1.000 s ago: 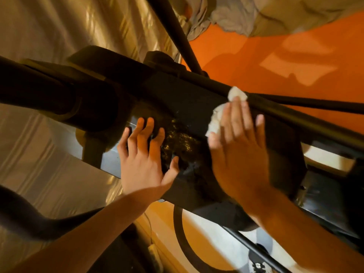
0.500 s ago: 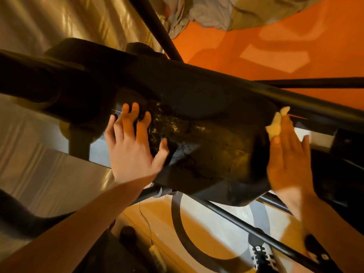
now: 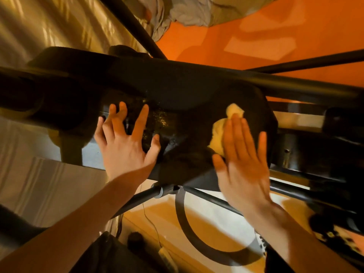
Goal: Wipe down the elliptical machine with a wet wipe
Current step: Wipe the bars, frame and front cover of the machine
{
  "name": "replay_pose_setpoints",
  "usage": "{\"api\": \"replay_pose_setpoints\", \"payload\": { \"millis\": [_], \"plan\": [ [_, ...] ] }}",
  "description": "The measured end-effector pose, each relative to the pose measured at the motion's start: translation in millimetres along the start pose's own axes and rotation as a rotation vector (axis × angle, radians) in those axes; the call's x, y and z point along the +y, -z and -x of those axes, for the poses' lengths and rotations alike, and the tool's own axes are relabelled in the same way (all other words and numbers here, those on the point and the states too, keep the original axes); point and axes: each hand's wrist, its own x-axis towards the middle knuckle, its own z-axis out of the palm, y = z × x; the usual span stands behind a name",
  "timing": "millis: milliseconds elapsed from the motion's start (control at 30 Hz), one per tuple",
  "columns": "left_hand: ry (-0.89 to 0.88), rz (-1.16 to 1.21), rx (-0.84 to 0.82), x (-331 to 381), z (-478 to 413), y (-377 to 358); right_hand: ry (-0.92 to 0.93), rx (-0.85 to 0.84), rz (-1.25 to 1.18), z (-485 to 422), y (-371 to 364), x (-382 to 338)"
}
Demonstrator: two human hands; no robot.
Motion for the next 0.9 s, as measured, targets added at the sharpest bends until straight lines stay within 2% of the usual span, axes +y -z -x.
{"api": "replay_pose_setpoints", "payload": {
  "millis": [100, 200, 233, 400, 500, 533, 567, 633, 667, 733, 767, 800, 833, 900],
  "plan": [
    [0.000, -0.008, 0.005, 0.3, -0.3, -0.4, -0.285, 0.011, -0.063, 14.6, -3.5, 44.9],
    [-0.003, -0.005, 0.004, 0.3, 0.4, 0.0, -0.441, 0.091, -0.277, 3.8, -1.2, 15.3],
    [-0.006, -0.001, 0.005, 0.0, 0.5, -0.1, -0.424, 0.090, -0.260, -1.8, 1.2, -4.9],
    [-0.046, -0.019, 0.005, -1.4, -1.0, -0.3, -0.084, 0.039, -0.185, -12.1, -10.1, -92.5],
    [-0.089, -0.029, -0.010, -2.9, -1.0, 1.4, 0.073, -0.022, -0.161, 9.0, -10.7, -73.3],
    [-0.095, -0.024, -0.016, -3.0, -0.9, 2.0, 0.076, -0.035, -0.127, 19.7, -9.5, -54.0],
    [-0.095, -0.015, -0.020, -2.7, -1.0, 2.1, 0.026, -0.037, -0.096, 30.6, -9.7, -30.7],
    [-0.086, 0.002, -0.018, -2.2, -0.6, 2.3, -0.215, -0.023, -0.145, 46.0, -9.9, 12.3],
    [-0.084, 0.007, -0.018, -1.7, -0.3, 2.6, -0.385, -0.040, -0.263, 49.6, -11.2, 28.4],
    [-0.085, 0.015, -0.027, -0.3, -0.7, 2.8, -0.791, -0.083, -0.706, 47.4, -14.9, 44.0],
    [-0.083, 0.013, -0.033, 0.0, -1.2, 3.1, -0.911, -0.060, -0.911, 42.8, -12.9, 39.0],
    [-0.082, 0.010, -0.039, -0.1, -1.5, 3.3, -0.888, 0.016, -1.007, 40.2, -9.4, 27.4],
    [-0.082, 0.009, -0.044, -0.4, -1.6, 3.4, -0.775, 0.079, -0.968, 41.4, -6.2, 10.7],
    [-0.083, 0.008, -0.043, -0.3, -1.1, 3.5, -0.481, 0.087, -0.675, 49.2, -9.7, -34.1]
  ]
}}
